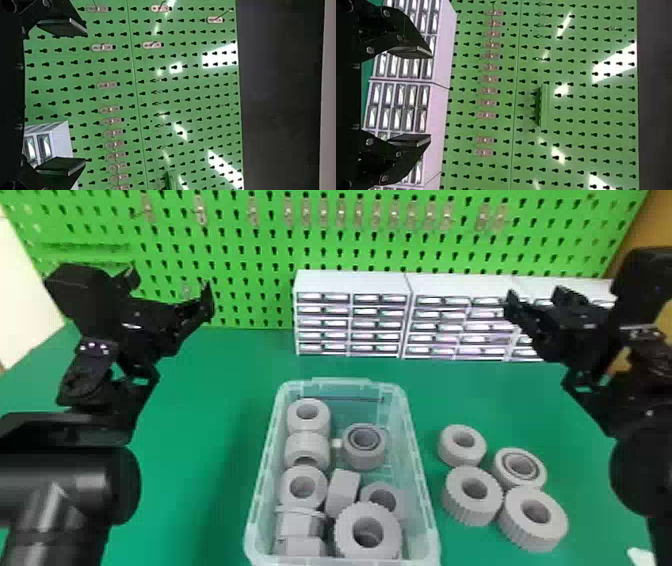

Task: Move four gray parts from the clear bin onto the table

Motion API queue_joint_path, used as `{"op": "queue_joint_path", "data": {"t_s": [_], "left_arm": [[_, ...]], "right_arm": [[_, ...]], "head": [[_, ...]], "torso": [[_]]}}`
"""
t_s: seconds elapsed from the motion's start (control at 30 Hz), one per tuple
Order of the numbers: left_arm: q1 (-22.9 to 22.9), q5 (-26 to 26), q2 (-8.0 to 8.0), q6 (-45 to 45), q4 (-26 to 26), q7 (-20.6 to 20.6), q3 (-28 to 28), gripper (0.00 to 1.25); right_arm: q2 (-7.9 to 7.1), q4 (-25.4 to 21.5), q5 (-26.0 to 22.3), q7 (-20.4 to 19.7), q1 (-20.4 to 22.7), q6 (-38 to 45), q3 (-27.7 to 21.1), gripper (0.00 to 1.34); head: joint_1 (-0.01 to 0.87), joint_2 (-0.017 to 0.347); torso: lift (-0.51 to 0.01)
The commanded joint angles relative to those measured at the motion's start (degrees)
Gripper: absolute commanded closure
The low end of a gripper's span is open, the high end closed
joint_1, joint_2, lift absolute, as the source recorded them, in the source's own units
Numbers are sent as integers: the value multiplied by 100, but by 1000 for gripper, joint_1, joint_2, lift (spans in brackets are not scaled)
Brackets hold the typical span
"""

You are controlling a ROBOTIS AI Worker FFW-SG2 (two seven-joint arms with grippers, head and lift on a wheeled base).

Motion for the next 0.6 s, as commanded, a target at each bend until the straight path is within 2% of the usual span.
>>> {"op": "queue_joint_path", "data": {"t_s": [0.0,0.57], "left_arm": [[9,0,-9,0,0,7,38,130],[-61,35,-9,-9,9,156,-6,130]], "right_arm": [[5,26,10,0,-10,0,31,512],[23,26,-34,0,157,-17,-153,512]], "head": [[678,34],[678,34]], "torso": [[-50],[-50]]}}
